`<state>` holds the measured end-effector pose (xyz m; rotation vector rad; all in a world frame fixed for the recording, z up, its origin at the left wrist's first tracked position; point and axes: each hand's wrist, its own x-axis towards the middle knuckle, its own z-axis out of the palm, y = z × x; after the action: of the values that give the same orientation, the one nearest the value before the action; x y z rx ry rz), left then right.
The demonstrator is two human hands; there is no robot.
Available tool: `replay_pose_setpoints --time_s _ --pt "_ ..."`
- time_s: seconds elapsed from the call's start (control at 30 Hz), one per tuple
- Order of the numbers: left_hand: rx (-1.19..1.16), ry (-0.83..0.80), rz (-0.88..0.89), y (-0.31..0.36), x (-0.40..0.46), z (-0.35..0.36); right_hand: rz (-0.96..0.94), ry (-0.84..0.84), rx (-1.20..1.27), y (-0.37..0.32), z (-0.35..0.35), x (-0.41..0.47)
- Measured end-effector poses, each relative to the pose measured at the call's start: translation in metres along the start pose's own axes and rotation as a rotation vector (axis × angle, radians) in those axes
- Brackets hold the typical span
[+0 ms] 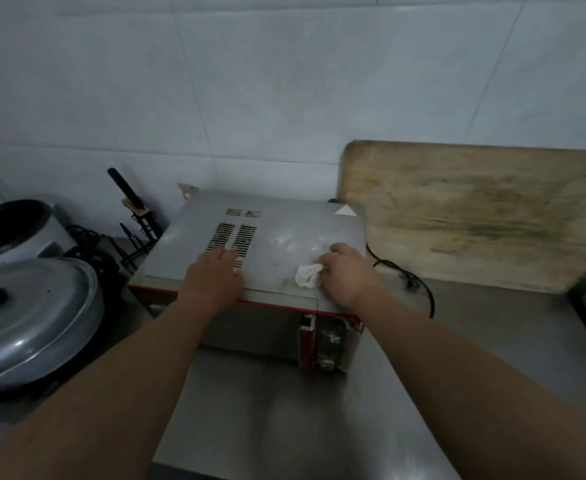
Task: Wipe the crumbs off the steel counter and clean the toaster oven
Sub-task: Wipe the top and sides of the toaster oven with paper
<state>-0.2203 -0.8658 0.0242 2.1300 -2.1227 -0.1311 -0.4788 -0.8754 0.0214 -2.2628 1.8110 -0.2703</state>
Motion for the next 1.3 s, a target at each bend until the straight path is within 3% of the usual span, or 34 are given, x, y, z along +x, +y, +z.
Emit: replay_pose_setpoints --time_s 0.27,0.47,0.7,0.83,1.13,1.3 --pt "0.024 -0.05 0.184 -0.049 0.088 0.028 0.0 0.143 -0.08 -0.042 0.037 0.041" --pt "0.0 -0.187 0.258 -0.058 0.101 0.038 0.249 0.189 -0.069 -0.071 0.052 0.078" --pt "0.026 -0.228 0.323 -0.061 0.105 0.04 0.386 0.168 -0.133 -0.068 0.043 0.133" --pt "0.03 -0.24 0.326 -0.06 0.108 0.039 0.306 0.19 -0.082 -0.076 0.057 0.131" --pt "0.077 -0.282 0.365 -0.057 0.11 0.035 0.084 -0.059 -0.086 -0.109 0.065 0.004" --pt "0.088 -0.277 0.387 -0.058 0.112 0.036 0.078 -0.076 -0.095 -0.103 0.058 0.034"
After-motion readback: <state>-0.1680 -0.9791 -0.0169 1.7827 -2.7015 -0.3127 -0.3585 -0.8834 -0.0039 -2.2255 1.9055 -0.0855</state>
